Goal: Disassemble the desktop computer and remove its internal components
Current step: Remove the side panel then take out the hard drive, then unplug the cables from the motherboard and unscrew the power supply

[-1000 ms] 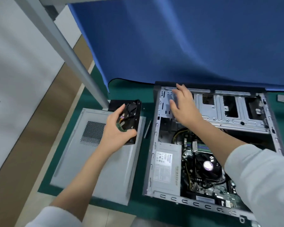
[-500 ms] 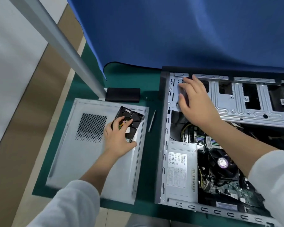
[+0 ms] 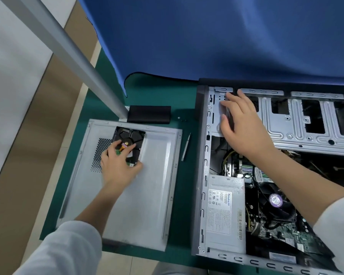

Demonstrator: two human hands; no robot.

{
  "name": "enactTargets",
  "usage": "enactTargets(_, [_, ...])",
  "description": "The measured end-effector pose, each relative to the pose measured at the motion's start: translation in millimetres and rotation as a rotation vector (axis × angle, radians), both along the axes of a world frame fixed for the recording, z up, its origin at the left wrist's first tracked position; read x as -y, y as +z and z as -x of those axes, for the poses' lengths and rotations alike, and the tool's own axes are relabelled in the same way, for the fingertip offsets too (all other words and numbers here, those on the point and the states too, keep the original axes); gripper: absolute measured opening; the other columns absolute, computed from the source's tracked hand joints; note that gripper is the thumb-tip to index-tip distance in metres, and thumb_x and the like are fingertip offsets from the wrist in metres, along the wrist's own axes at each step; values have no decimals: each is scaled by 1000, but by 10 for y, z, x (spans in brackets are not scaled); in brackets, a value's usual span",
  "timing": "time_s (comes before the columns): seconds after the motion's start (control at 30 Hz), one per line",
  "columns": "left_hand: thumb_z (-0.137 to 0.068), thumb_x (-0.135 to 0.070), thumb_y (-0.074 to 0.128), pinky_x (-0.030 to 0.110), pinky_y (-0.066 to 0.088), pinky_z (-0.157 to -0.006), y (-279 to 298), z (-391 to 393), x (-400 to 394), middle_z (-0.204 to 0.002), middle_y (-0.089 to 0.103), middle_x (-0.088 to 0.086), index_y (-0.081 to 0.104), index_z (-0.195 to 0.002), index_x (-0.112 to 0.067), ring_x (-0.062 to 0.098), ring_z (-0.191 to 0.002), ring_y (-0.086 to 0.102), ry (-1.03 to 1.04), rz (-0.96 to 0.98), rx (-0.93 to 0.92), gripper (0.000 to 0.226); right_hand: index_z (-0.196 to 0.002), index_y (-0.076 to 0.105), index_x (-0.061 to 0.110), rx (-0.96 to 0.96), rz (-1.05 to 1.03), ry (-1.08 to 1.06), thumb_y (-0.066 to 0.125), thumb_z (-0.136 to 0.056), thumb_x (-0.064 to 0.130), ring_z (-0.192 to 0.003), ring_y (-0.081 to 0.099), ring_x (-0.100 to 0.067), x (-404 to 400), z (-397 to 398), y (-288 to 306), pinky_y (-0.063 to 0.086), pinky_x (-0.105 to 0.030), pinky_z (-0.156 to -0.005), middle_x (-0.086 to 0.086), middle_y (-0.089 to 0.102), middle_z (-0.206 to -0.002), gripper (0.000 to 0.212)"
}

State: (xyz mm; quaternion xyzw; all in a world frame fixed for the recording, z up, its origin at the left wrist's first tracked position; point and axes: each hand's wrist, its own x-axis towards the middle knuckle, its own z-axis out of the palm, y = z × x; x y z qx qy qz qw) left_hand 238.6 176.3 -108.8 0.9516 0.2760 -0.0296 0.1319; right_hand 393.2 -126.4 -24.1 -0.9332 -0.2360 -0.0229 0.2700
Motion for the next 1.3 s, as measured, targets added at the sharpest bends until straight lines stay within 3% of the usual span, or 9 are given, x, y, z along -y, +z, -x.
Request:
enactTargets(0.2, [-77,-29,66,50,22,-112,101,-193,41,-146,31,13,53,-129,-23,38,-136,21,70,-11,-24,54,-132,49,5,-1,5,-2,44,-96,21,-144,17,-23,0,1,-1,18,-32,-115,-8,41,-145,40])
enactTargets(0.3, [-83,-27,59,43,41,-86,155,-149,496,-115,53,15,61,-104,-13,33,-105,46,-159,-98,59,26,-132,49,5,-3,2,-5,43,-96,22,-144,17,-23,-1,7,-5,19,-33,-116,-8,41,-145,40])
enactTargets(0.37, [-92,-39,45,33,43,-69,160,-77,872,-99,59,7,56,-97,-17,24,-85,52,-251,39,-170,25,-132,49,6,-3,3,-5,42,-96,22,-144,17,-23,0,9,-4,20,-35,-116,-8,41,-145,40])
enactTargets(0.5, [-96,-51,38,28,38,-63,118,-23,1244,-104,62,6,51,-108,-13,26,-92,61,-288,40,-528,42,-131,49,6,5,13,-3,42,-95,22,-143,19,-24,4,6,-7,22,-38,-116,-8,42,-144,40])
enactTargets(0.67, [-97,-19,44,30,39,-69,174,-90,1254,-113,61,12,47,-116,-6,29,-101,60,-111,120,-452,23,-130,50,7,5,11,-5,42,-95,21,-143,19,-24,3,-2,-12,19,-36,-117,-8,42,-144,39])
enactTargets(0.9, [-89,-6,54,24,38,-63,202,103,1304,-77,60,10,63,-78,-12,25,-69,47,262,445,-276,15,-128,52,7,17,-6,-14,42,-93,22,-142,21,-23,10,3,-27,21,-35,-116,-7,45,-143,39])
enactTargets(1.13, [-83,-2,60,17,36,-59,188,91,1273,-70,56,1,66,-73,-21,18,-64,46,423,524,-188,22,-126,53,8,38,-8,-24,42,-91,23,-141,24,-24,6,-4,-45,23,-36,-116,-7,47,-141,40])
enactTargets(1.2, [-83,-3,61,17,35,-58,189,81,1289,-70,56,2,59,-68,-4,18,-64,46,433,507,-209,15,-126,53,8,44,-7,-28,41,-91,23,-141,25,-24,6,-6,-44,24,-38,-115,-8,48,-140,40])
enactTargets(1.3, [-83,-4,61,18,39,-60,187,35,1375,-83,70,7,75,-87,-11,17,-68,55,430,546,-229,17,-126,53,8,49,-1,-29,41,-91,24,-141,25,-24,7,-5,-49,24,-38,-115,-8,48,-141,40])
